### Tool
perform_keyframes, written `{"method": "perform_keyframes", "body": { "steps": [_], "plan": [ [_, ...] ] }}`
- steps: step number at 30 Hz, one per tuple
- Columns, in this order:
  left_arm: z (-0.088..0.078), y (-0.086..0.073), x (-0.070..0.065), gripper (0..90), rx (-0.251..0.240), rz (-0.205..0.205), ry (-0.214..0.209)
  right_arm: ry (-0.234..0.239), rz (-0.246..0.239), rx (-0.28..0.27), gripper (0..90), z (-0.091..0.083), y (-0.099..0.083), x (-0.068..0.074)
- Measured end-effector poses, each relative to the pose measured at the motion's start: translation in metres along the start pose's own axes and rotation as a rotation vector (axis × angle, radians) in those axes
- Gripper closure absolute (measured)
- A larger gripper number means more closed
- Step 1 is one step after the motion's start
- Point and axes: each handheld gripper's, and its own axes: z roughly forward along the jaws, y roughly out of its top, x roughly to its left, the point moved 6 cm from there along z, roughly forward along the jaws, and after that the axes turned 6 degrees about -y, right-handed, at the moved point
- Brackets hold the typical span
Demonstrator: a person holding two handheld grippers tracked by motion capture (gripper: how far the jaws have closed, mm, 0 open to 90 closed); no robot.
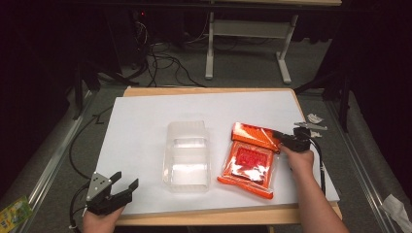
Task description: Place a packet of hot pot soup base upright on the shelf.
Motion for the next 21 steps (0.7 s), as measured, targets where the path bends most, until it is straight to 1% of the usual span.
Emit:
{"method": "perform_keyframes", "body": {
  "steps": [2,4,6,7,11,13,14,15,17,20,21],
  "plan": [
    [-0.001,0.001,-0.001,32.1,-0.005,-0.001,-0.004,-0.002,-0.008,-0.010,90.0,-0.003,0.001,0.003],
    [-0.001,0.002,-0.001,32.1,-0.009,-0.001,-0.005,0.000,-0.028,-0.026,90.0,-0.006,0.003,0.006],
    [-0.002,0.003,-0.002,32.1,-0.014,-0.004,-0.006,0.001,-0.032,-0.041,90.0,-0.009,0.005,0.010],
    [-0.002,0.003,-0.002,32.1,-0.014,-0.004,-0.009,-0.002,-0.050,-0.057,90.0,-0.013,0.007,0.013],
    [-0.003,0.004,-0.002,32.1,-0.018,-0.007,-0.012,-0.005,-0.065,-0.075,90.0,-0.018,0.010,0.018],
    [-0.003,0.004,-0.002,32.1,-0.019,-0.007,-0.011,-0.010,-0.082,-0.097,90.0,-0.022,0.012,0.020],
    [-0.003,0.004,-0.002,32.1,-0.019,-0.007,-0.011,-0.010,-0.082,-0.097,90.0,-0.022,0.012,0.020],
    [-0.003,0.004,-0.002,32.1,-0.017,-0.006,-0.011,-0.014,-0.085,-0.108,90.0,-0.025,0.014,0.023],
    [-0.003,0.004,-0.002,32.2,-0.018,-0.007,-0.012,-0.018,-0.100,-0.119,90.0,-0.028,0.016,0.025],
    [-0.003,0.005,-0.003,32.1,-0.020,-0.007,-0.011,-0.020,-0.105,-0.126,90.0,-0.031,0.017,0.027],
    [-0.003,0.005,-0.003,32.1,-0.018,-0.004,-0.011,-0.020,-0.108,-0.143,90.0,-0.034,0.019,0.029]
  ]
}}
